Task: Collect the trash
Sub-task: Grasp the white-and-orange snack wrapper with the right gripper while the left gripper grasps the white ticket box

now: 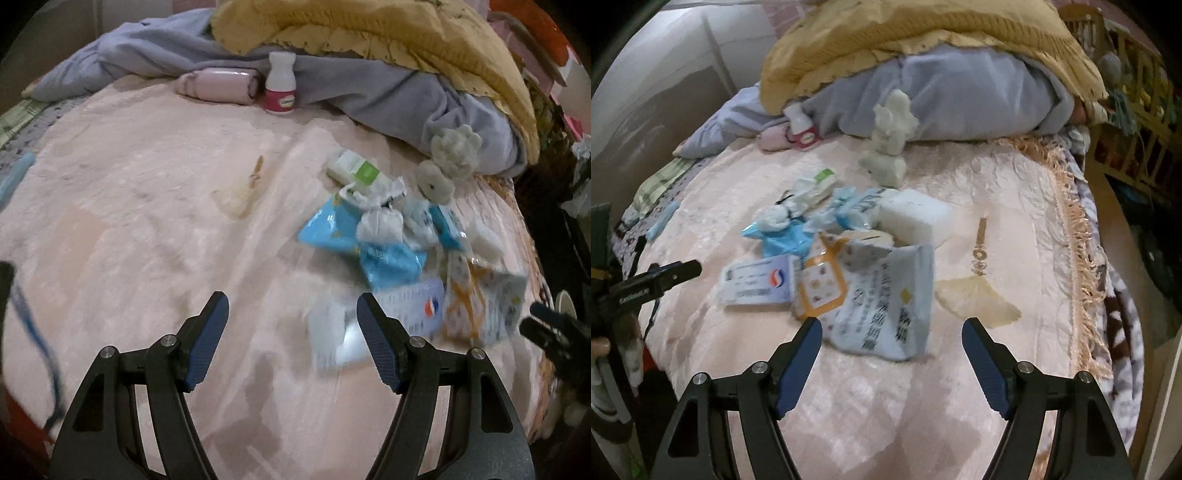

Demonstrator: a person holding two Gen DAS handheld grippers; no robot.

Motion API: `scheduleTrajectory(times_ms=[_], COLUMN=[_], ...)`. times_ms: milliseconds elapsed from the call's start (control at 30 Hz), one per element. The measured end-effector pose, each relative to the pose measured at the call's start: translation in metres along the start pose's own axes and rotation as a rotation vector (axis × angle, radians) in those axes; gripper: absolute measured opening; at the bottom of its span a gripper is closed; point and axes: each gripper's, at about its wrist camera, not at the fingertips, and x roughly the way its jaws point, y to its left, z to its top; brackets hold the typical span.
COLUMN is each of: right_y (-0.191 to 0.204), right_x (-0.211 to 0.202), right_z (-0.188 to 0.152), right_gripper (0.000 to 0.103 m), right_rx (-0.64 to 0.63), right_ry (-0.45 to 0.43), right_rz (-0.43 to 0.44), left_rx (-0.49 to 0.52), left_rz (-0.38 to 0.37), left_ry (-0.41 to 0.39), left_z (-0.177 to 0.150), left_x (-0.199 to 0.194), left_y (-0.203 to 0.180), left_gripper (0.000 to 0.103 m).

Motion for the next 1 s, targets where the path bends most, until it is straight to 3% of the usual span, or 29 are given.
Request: scheduleTrajectory(times_ms=[133, 167, 200, 300, 433, 567, 633, 700, 733, 867, 1000], right_y=[-0.020, -0.025, -0.028, -0.025, -0.022, -0.013, -0.011, -0.003, 0.004, 0.054, 0.087], right_x=[0.014, 0.019, 0.025, 0.035, 0.019, -0.001, -0.014, -0.025, -0.026, -0.016, 0.022], right_z=[0.022, 0.025, 0.028, 0.022, -0.008, -0.031, -0.027, -0.015, -0.008, 0.017, 0.022], right_gripper=[0.076, 0.066, 0.040, 0.020, 0.016, 0.016, 0.028, 0.086, 0.094, 0.095, 0.095], right_rx=[0.099, 0.122, 0.143, 0.132, 0.155, 0.103, 0.084, 0.015, -0.037, -0.358, -0.588], right_ry=[-0.015, -0.007, 0.003, 0.049, 0.108, 0.140, 0.078, 0.003, -0.012, -0.031, 0.106], right_rz=[0.065, 0.089, 0.123, 0.166, 0.265, 0.260, 0.197, 0.129, 0.109, 0.037, 0.006], left_rx=[-0.014, -0.013, -0.009, 0.016, 0.059, 0.027, 0.005, 0.007, 0.015, 0.069, 0.118], left_rz=[-0.042, -0.065, -0.088, -0.122, -0.156, -0.175, -0.191, -0.199, -0.201, -0.180, -0.167], left_ry=[0.065, 0.095, 0.123, 0.192, 0.215, 0.185, 0.142, 0.123, 0.120, 0.131, 0.155], left_z=[0.015, 0.013, 0.007, -0.014, -0.038, -0.043, -0.041, -0.042, -0.043, -0.048, -0.057], left_x=[0.033, 0.037, 0.040, 0.037, 0.014, -0.008, -0.022, -0.031, -0.034, -0.036, -0.024], left_y=[-0.003, -0.005, -0.005, -0.007, -0.004, 0.004, 0.006, 0.004, 0.002, -0.013, -0.030], left_gripper=[0.071, 0.071, 0.071, 0.071, 0.071, 0.071, 0.071, 0.071, 0.071, 0.071, 0.071])
